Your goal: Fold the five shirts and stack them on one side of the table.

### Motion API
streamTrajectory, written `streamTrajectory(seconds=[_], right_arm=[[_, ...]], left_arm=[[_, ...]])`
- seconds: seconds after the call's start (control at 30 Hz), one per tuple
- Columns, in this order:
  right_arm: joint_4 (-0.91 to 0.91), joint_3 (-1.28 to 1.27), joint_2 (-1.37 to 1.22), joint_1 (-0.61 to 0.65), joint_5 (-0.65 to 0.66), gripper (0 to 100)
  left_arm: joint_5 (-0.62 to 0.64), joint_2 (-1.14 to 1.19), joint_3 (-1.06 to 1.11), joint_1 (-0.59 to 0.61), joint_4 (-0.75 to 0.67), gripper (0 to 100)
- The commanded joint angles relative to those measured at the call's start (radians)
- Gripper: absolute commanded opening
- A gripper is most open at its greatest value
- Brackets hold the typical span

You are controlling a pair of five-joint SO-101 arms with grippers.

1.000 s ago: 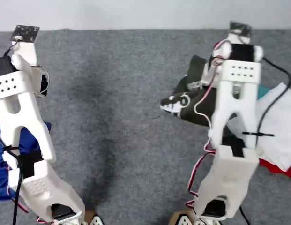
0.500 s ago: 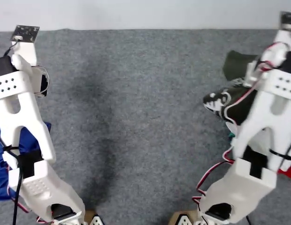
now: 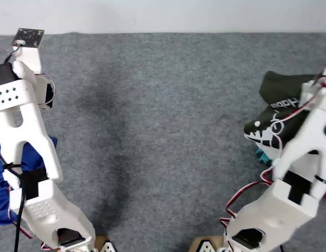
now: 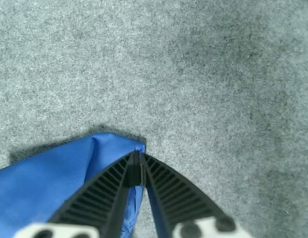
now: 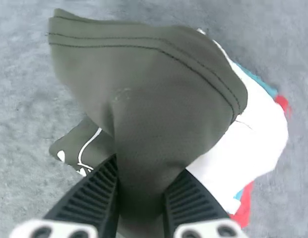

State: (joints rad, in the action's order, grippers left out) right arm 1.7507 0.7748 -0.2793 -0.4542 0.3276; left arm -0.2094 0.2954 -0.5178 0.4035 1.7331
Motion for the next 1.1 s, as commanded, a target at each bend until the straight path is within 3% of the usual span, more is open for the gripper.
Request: streamTrajectory(seconds=[0.0, 0.1, 0.37, 0.53, 0.63, 0.83, 1.07], right_arm=[[-0.024, 0.049, 0.044, 0.053, 0.060, 0.9], [-0.051, 0.083, 0.048, 0.024, 0.130, 0.9], [-0.130, 0.020, -0.171, -0.292, 0.276, 0.9], [-0.134, 0.020, -0.259, -0.400, 0.361, 1.1], [-0.124, 0.020, -0.266, -0.410, 0.381, 4.5], [-0.007, 0.104, -0.222, -0.397, 0.264, 29.6], [0.045, 0.167, -0.082, -0.274, 0.153, 31.3]], left_arm=[[-0.005, -0.058, -0.005, 0.000, 0.021, 1], [-0.005, -0.058, -0.007, 0.000, 0.021, 1], [-0.003, -0.058, -0.007, 0.000, 0.021, 1], [-0.005, -0.058, -0.007, -0.020, 0.021, 1], [-0.005, -0.058, -0.007, -0.044, 0.021, 1], [-0.005, -0.058, -0.007, -0.075, 0.021, 1], [-0.005, -0.058, -0.007, -0.074, 0.021, 1]])
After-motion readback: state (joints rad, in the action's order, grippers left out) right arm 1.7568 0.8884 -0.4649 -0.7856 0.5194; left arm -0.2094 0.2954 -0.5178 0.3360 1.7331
